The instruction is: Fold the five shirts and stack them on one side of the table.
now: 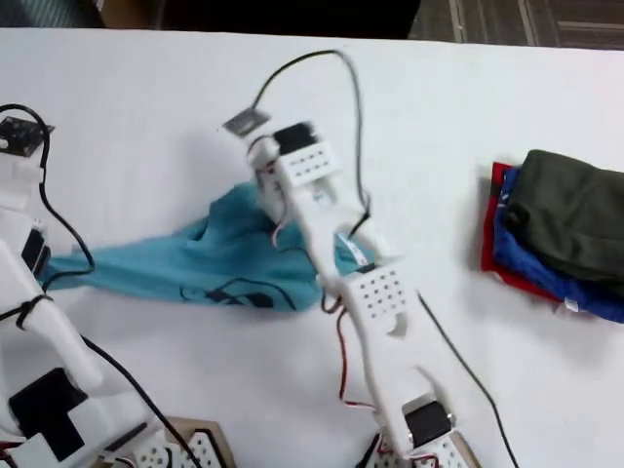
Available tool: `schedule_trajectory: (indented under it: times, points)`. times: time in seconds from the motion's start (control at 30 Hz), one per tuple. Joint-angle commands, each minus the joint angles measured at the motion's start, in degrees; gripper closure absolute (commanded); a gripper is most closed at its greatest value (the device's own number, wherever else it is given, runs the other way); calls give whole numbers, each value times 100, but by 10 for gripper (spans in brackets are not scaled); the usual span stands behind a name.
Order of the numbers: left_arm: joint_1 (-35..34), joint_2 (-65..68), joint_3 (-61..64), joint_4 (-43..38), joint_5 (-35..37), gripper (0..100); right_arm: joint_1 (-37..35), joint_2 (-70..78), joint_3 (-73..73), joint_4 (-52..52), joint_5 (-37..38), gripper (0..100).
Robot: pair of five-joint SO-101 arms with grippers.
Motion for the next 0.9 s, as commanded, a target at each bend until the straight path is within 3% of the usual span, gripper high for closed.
schedule_trajectory:
  times: [0.0, 0.23, 0.43, 0.67, 0.87]
  points:
    - [35, -202, 75, -18, 18, 959, 549, -1130, -404, 57, 35, 978]
    - [378, -202, 435, -448, 431, 959, 1130, -2519, -431, 57, 35, 978]
    - [1002, -202, 92, -615, 914, 959, 1209, -3793, 105, 92, 35, 978]
    - [1415, -202, -84, -589, 1073, 959, 848, -6571, 4220, -31, -9, 978]
    - [1415, -202, -101, -334, 1020, 959, 760, -8488, 8615, -1833, 18, 978]
